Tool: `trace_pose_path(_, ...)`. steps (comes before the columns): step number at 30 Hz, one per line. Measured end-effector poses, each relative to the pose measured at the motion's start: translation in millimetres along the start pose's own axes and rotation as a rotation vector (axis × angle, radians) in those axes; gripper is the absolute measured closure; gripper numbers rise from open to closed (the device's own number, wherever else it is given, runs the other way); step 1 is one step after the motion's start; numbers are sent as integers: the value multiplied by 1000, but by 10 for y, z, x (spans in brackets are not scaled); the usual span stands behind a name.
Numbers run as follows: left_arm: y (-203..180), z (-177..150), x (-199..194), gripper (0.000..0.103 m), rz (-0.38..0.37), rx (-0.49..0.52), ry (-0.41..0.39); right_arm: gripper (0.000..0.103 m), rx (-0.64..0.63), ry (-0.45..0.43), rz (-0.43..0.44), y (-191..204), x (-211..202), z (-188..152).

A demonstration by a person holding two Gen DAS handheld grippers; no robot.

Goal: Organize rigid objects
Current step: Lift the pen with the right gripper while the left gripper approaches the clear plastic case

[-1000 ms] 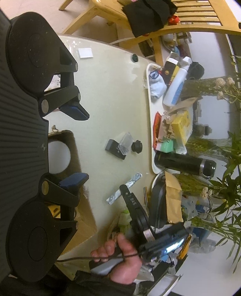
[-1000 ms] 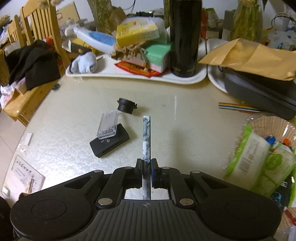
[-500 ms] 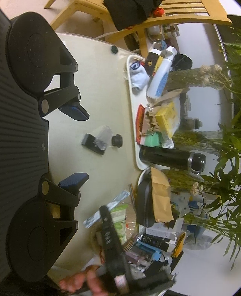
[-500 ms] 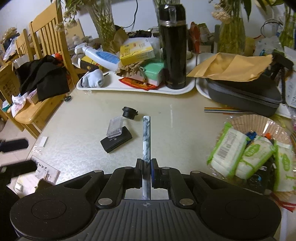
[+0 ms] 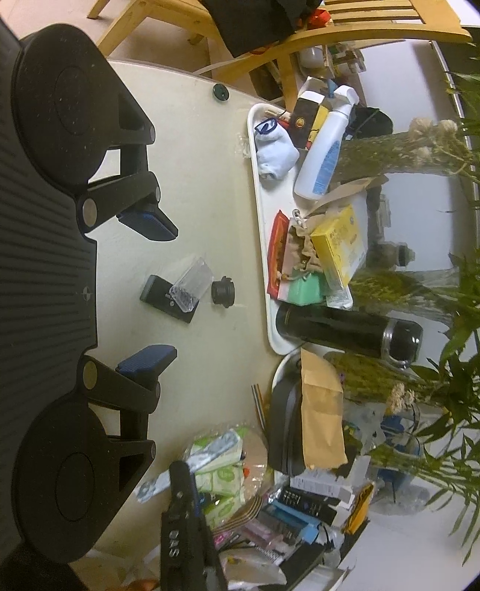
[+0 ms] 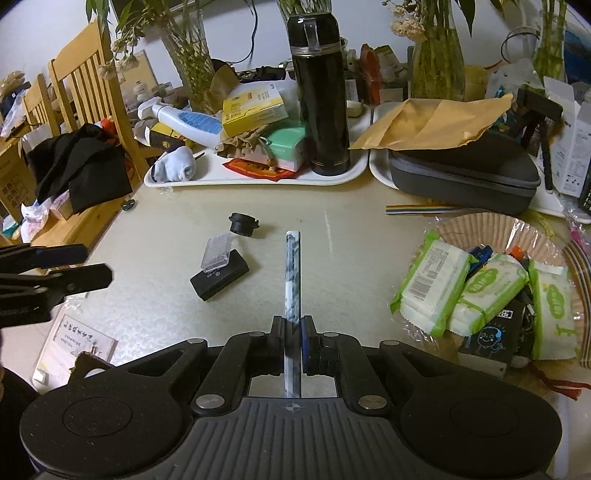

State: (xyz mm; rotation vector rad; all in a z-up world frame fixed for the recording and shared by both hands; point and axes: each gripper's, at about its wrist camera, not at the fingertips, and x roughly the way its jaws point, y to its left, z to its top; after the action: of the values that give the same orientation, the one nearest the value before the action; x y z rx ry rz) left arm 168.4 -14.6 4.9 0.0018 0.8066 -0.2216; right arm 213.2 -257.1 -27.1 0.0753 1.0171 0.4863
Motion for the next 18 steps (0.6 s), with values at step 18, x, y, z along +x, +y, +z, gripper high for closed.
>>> trace_pose_path(18,94,191,851,41,37,-86,135,92,-8,11,43,-38,-14,4)
